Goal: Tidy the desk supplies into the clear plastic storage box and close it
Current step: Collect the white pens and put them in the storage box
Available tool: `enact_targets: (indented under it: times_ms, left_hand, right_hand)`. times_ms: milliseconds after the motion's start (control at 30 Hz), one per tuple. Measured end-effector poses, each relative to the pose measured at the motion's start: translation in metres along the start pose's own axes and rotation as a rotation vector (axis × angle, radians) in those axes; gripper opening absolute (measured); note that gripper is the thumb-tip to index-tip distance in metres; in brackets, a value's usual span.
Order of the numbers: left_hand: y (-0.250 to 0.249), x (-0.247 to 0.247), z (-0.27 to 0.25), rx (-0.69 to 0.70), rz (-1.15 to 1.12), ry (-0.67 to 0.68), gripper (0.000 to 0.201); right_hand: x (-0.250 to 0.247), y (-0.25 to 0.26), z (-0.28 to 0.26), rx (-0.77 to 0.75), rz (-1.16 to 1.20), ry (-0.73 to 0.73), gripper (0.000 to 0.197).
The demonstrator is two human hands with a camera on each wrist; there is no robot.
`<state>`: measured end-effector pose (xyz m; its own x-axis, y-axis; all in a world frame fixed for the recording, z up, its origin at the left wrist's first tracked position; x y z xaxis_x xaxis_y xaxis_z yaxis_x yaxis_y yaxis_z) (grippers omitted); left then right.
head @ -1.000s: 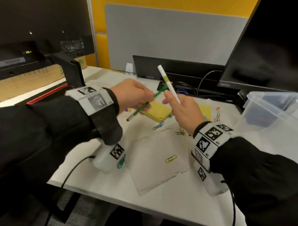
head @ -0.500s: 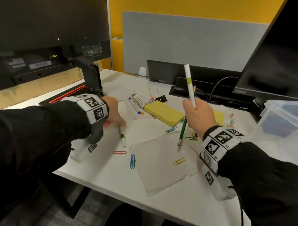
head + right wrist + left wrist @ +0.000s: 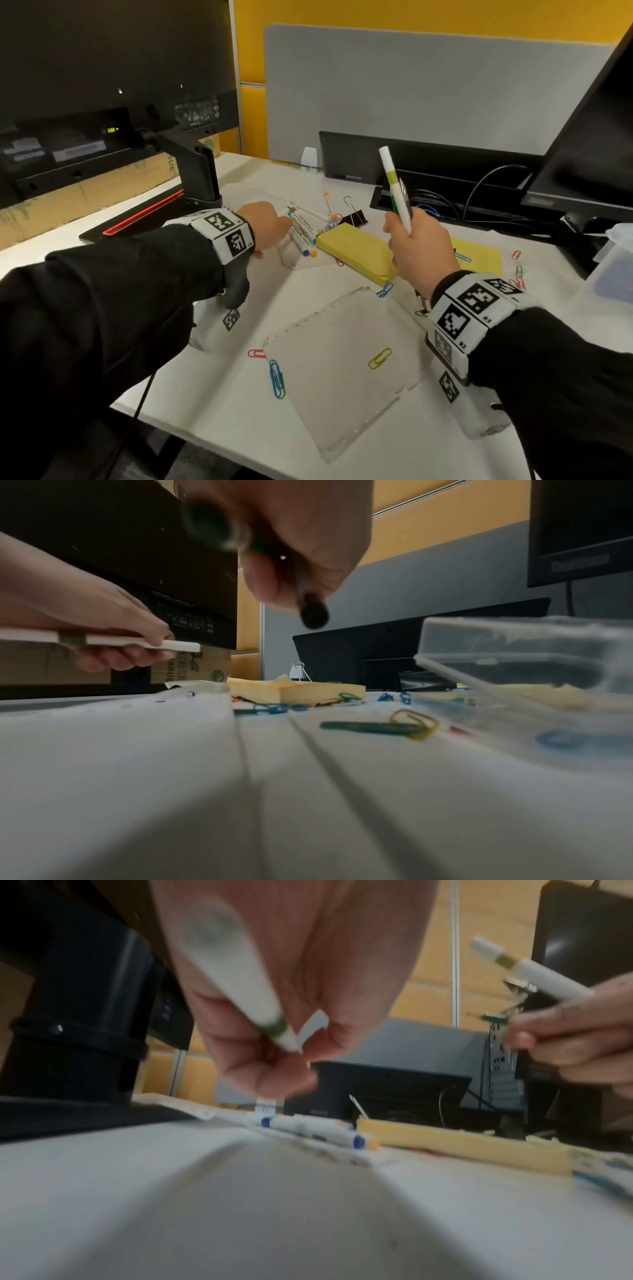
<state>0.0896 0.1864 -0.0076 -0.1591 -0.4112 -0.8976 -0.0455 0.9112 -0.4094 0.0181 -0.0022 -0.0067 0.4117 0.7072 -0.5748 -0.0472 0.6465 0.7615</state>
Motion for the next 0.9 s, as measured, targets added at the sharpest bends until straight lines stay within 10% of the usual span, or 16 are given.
enact_targets:
  times_ms: [400, 900]
  left_hand:
    - [-0.024, 0.016, 0.028, 0.2, 0.348, -0.051, 0.033]
    - [-0.032, 0.003, 0.005, 0.463, 0.042, -0.303, 0.022]
  right_hand:
    - [0.0, 0.0, 0.003, -0.011, -0.079, -0.001, 0.025]
    - [-0.002, 0.002, 0.003, 0.003, -0.037, -0.041, 0.032]
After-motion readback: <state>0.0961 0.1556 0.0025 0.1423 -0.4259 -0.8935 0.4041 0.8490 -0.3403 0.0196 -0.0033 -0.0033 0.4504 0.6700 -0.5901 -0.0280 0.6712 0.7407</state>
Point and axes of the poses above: each hand's wrist, its own z-axis towards the middle knuckle, its own x-axis out of the palm, y = z × x, the point moved 3 cm from there along z, towards the middle knuckle, and after that the axes turned 4 degrees about -x, right-handed, at the moved point
